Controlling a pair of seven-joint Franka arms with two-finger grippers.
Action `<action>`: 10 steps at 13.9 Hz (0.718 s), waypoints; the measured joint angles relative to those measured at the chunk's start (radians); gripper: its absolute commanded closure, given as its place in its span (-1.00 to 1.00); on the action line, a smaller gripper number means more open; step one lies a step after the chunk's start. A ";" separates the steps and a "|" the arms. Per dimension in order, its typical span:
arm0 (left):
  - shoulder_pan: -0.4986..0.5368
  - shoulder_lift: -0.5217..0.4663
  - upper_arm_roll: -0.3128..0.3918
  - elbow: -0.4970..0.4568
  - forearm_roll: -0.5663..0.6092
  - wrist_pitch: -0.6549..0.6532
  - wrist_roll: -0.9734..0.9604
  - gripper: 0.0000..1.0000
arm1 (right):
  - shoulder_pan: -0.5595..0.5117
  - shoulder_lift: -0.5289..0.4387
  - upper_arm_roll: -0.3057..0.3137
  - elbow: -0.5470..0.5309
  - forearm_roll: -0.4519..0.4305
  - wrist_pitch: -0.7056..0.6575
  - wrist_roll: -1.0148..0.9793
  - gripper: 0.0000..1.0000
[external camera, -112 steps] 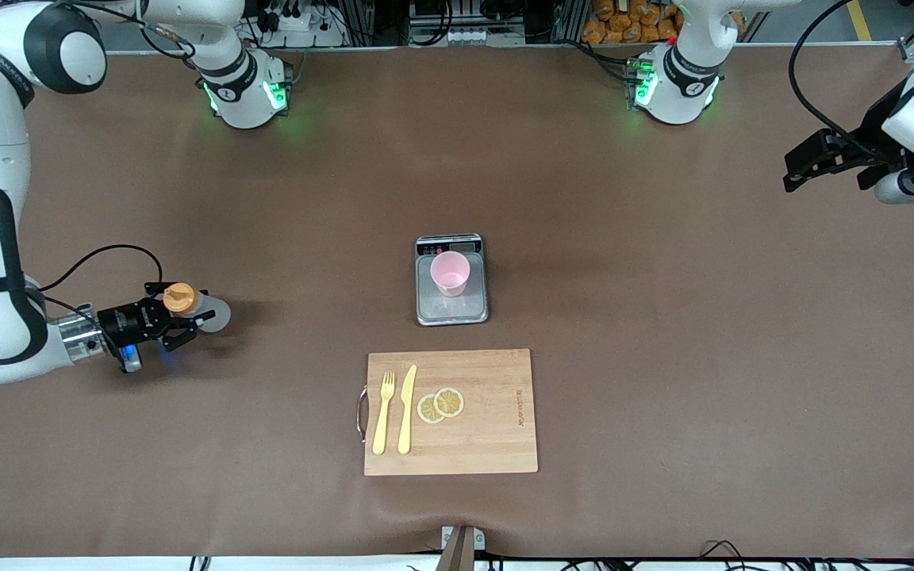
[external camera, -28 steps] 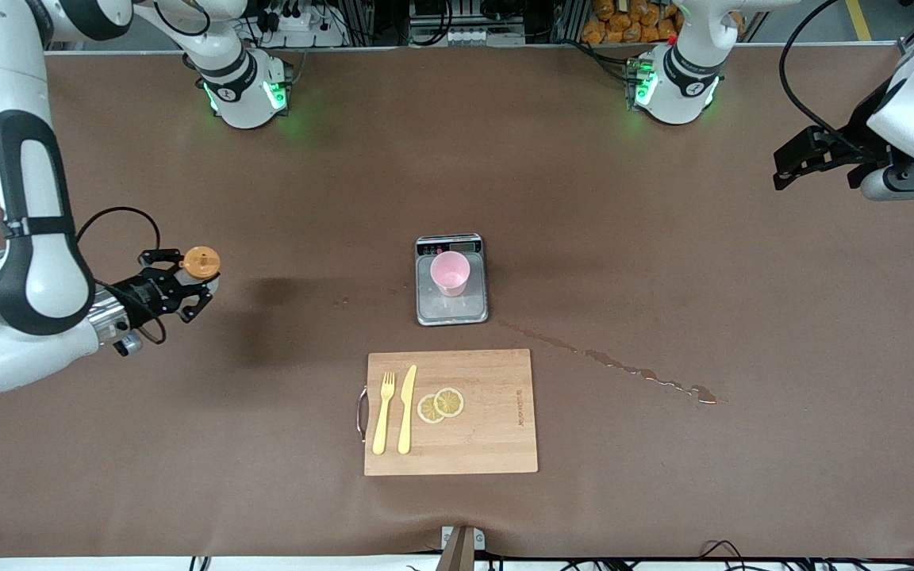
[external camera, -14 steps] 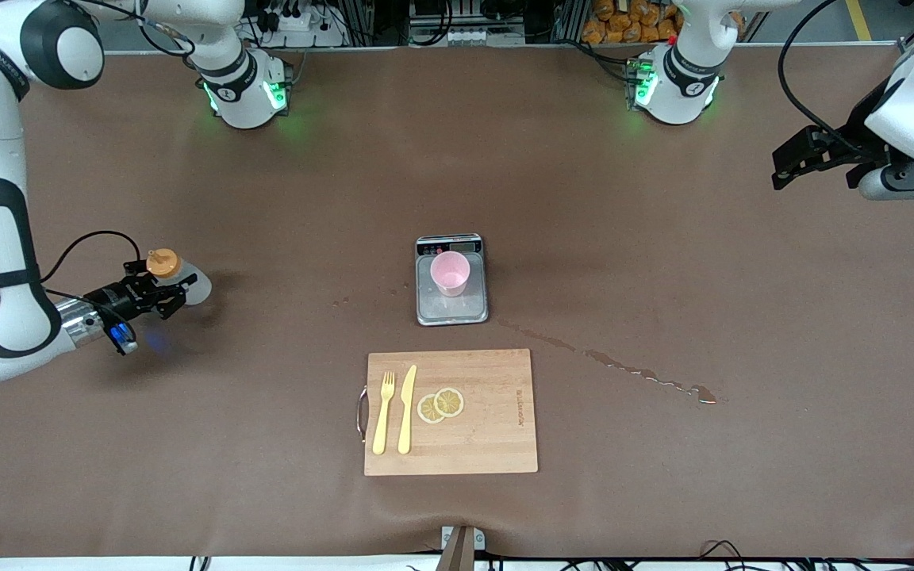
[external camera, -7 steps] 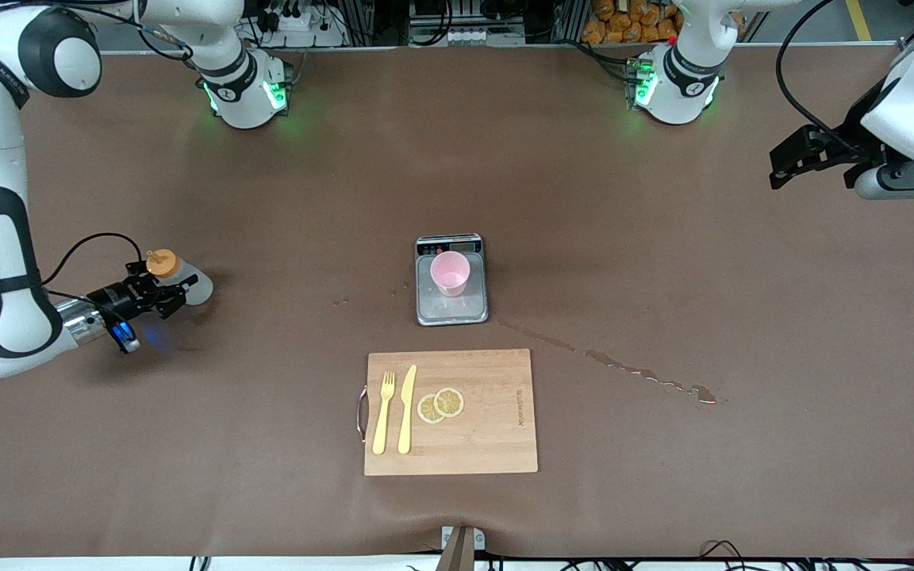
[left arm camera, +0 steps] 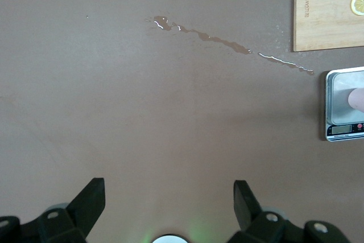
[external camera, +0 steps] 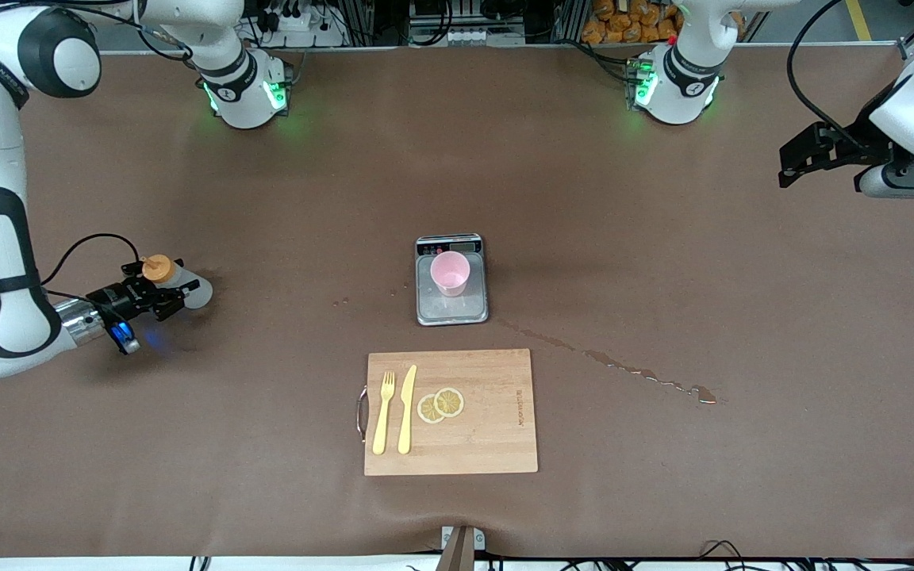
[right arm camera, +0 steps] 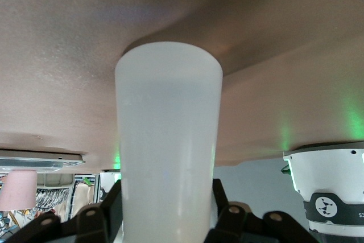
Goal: Add sauce to pink cup with both arms
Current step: 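Open the right gripper to release the upright bottle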
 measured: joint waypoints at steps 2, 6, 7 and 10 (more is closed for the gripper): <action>0.001 0.000 0.010 0.001 0.000 0.000 0.000 -1.00 | -0.001 -0.001 -0.005 0.043 -0.003 -0.008 0.000 -1.00; 0.002 -0.020 0.027 0.006 0.000 -0.022 -0.005 -1.00 | -0.003 -0.010 -0.025 0.181 -0.013 -0.151 0.002 -1.00; -0.001 -0.026 0.035 0.006 0.000 -0.031 -0.005 -1.00 | -0.003 -0.015 -0.022 0.222 -0.022 -0.195 0.003 -1.00; -0.023 -0.028 0.056 0.006 0.000 -0.040 -0.006 -1.00 | 0.013 -0.066 -0.013 0.303 -0.032 -0.258 0.006 -1.00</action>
